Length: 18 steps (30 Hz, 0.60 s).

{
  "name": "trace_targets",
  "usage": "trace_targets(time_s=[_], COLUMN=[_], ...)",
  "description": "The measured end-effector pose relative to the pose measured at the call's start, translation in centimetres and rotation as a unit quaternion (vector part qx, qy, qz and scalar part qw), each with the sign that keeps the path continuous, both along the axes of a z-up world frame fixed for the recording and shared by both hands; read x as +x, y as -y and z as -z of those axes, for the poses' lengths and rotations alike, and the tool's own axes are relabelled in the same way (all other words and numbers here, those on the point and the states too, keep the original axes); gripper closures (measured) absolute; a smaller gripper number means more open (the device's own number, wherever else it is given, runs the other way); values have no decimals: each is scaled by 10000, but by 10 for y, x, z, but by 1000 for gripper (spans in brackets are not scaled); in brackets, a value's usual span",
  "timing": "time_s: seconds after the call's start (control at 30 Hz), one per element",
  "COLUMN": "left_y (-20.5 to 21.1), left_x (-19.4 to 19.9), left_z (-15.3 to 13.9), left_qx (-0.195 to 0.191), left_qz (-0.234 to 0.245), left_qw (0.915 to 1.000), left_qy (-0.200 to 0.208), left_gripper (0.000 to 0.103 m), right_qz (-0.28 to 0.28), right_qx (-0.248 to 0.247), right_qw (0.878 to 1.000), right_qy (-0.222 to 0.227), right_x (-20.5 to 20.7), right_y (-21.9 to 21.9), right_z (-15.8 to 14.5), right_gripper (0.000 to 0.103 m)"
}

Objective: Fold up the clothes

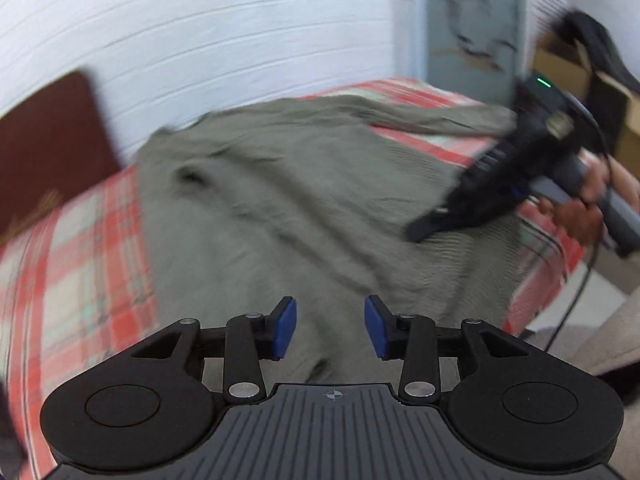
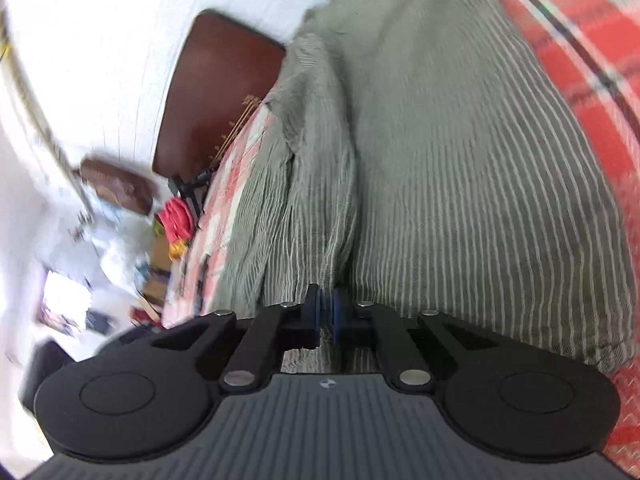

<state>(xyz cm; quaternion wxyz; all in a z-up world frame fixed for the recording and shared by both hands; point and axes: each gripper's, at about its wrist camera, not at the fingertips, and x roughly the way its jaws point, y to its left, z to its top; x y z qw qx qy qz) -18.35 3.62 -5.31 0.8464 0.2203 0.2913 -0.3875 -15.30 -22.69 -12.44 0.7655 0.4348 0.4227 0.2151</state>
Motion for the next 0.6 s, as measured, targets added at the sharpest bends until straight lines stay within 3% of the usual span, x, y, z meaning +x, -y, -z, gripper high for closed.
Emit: trace_targets(time_s=[0.1,0.23,0.43,0.47,0.5,0.53,0.57,0.6], left_y=[29,50,63,65,66,67,66,61], left_x=[-9,-21,-24,-23,-22,-20,-17,-14], left_z=[3,4,12,15,18,21,23,22], left_qx=[149,72,-334,-297,-221,-156,-144,-249], left_qz=[487,656,-150,-318,-449,-524,-594,-652], left_qw=[9984,9969,9972,9965,9958,9957,9957,9961], left_qy=[249,423,658,719,767,750,691,544], left_gripper=[47,36,30,38,67,84,95,96], right_qz=[101,35,-213,-245,-278,-309,-327,-317], right_qx=[307,458,609,571,533,491,419,300], right_qw=[9994,9983,9953,9952,9951,9950,9951,9952], right_qy=[93,361,718,750,783,813,834,872], right_x=[-2,4,12,13,14,15,16,14], right_y=[5,0,-9,-11,-12,-14,-14,-13], right_z=[-5,-19,-41,-43,-46,-48,-50,-53], right_gripper=[96,96,96,96,96,95,93,93])
